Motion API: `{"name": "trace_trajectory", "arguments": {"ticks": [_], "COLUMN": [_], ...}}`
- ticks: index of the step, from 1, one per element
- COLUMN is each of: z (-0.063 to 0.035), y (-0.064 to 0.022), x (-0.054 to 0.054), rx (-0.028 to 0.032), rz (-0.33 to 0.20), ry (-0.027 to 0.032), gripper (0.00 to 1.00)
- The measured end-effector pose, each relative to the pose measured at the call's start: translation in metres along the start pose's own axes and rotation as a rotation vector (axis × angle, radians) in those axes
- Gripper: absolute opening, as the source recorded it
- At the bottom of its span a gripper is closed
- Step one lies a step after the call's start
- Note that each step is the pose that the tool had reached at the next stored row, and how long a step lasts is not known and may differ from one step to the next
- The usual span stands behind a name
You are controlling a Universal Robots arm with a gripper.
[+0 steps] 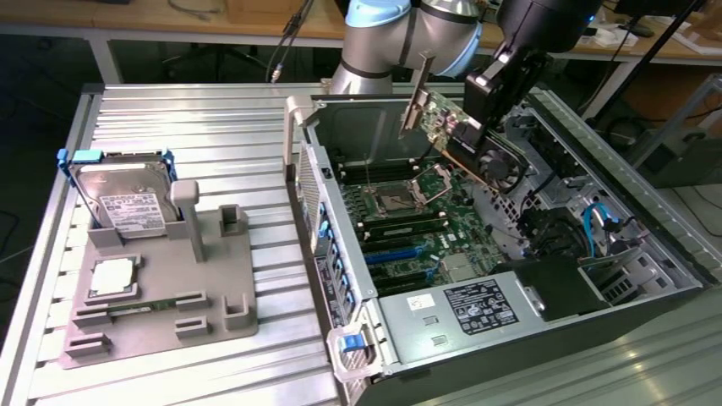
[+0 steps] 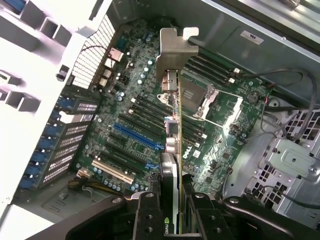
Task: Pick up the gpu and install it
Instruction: 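Insert the gpu into the slot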
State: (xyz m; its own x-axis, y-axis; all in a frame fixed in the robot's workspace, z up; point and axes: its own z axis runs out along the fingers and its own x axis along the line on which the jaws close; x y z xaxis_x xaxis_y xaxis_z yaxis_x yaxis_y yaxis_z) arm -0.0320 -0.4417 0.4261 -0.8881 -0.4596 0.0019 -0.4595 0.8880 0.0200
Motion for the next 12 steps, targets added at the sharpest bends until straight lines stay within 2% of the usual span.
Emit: {"name": "trace_trajectory", "arguments": {"ticks": [12], "z": [0.0], "y": [0.0], "x": [0.0], "rx": [0.0006], "rz": [-0.067], "ry": [0.0016], "gripper": [0.27]}}
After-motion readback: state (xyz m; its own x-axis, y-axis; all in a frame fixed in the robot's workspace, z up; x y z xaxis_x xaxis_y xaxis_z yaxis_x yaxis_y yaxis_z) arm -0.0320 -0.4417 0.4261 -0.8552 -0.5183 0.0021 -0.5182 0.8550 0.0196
